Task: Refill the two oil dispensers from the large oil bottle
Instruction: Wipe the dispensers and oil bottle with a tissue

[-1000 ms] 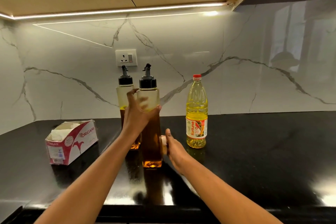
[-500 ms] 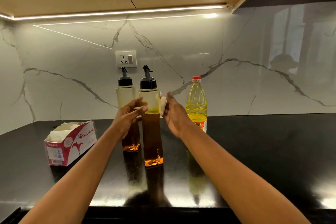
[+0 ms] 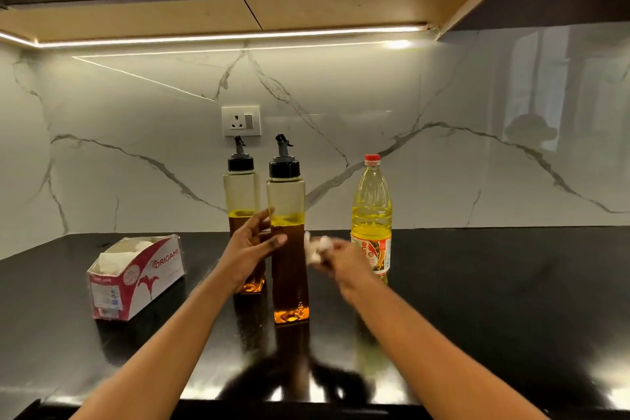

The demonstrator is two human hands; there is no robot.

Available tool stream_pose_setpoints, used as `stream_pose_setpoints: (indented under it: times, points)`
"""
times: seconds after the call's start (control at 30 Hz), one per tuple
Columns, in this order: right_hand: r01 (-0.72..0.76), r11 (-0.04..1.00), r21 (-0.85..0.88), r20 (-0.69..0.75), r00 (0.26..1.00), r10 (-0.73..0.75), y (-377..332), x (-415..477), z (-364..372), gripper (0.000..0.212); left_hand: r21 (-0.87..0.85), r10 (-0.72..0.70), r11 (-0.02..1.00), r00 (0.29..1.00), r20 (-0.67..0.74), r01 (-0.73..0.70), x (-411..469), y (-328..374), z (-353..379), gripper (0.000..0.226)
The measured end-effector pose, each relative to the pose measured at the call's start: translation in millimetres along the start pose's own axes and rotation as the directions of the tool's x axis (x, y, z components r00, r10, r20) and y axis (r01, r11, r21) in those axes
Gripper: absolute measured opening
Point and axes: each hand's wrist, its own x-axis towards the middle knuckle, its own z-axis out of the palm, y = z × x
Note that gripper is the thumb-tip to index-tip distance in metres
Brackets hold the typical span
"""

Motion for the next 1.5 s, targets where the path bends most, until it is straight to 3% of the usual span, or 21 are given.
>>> stream_pose_setpoints:
  times: [0.07,0.13,0.2,0.33,0.53,0.6,0.73,0.83,0.93,1.0,1.07,1.17,1.27,1.5]
  points:
    - [0.109,0.978,0.176,0.033,0.993,-0.116,-42.3,2.5,2.2,0.019,0.014,-0.018,1.0,1.0,-0.005,0.018,-6.1,-6.4,3.2,0.067]
    - [0.213,0.95,0.228,0.051,0.972,-0.231,-76.7,2.7,8.6,0.02,0.057,-0.035,0.998,0.999,-0.013,0.035,-11.8,-14.3,5.7,0.068]
    - [0.316,0.938,0.144,0.052,0.944,-0.326,-95.9,1.9,19.0,0.024,0.09,-0.052,0.995,0.999,-0.013,0.053,-16.9,-23.3,7.3,0.077]
    - [0.463,0.859,-0.219,0.089,0.886,-0.455,-97.3,-1.0,38.1,0.025,0.103,-0.039,0.994,0.998,-0.049,0.044,-20.8,-35.3,9.4,0.085]
    - [0.385,0.892,-0.236,0.327,0.896,-0.3,-84.6,11.1,41.2,0.052,0.134,-0.027,0.99,0.998,-0.05,0.034,-17.3,-44.1,4.8,0.098]
    - [0.358,0.904,-0.234,0.298,0.911,-0.283,-91.5,15.5,38.9,0.057,0.131,-0.047,0.99,0.999,-0.024,0.049,-15.3,-44.1,1.2,0.098]
    - [0.317,0.916,-0.246,0.231,0.937,-0.262,-101.4,22.4,35.4,0.041,0.096,-0.074,0.993,0.997,0.023,0.072,-13.1,-44.8,-3.1,0.103]
    - [0.414,0.854,-0.314,0.167,0.91,-0.379,-92.0,23.9,32.5,0.035,0.102,-0.063,0.993,0.998,0.023,0.06,-12.5,-45.7,-0.2,0.098]
    - [0.566,0.701,-0.433,0.085,0.8,-0.594,-79.7,22.9,33.6,0.034,0.108,-0.051,0.993,0.998,-0.022,0.053,-14.1,-45.1,4.2,0.104]
    - [0.602,0.657,-0.454,0.096,0.766,-0.636,-74.8,22.8,38.6,0.035,0.103,-0.05,0.993,0.999,-0.013,0.051,-14.3,-46.7,2.9,0.098]
    - [0.559,0.711,-0.427,0.113,0.813,-0.571,-78.3,23.3,44.2,0.032,0.094,-0.057,0.994,0.998,0.012,0.056,-13.2,-47.0,0.3,0.097]
    - [0.371,0.892,-0.258,0.154,0.927,-0.341,-95.3,28.0,45.3,0.031,0.074,-0.094,0.993,0.994,0.05,0.09,-13.4,-44.3,-1.6,0.107]
    - [0.293,0.946,-0.136,0.227,0.939,-0.258,-99.9,33.7,40.8,0.03,0.054,-0.121,0.992,0.989,0.079,0.117,-14.2,-41.8,-0.2,0.101]
    - [0.535,0.781,-0.322,0.172,0.844,-0.507,-83.0,19.4,27.6,0.021,-0.064,-0.147,0.986,0.984,0.103,0.154,-16.5,-48.5,0.9,0.1]
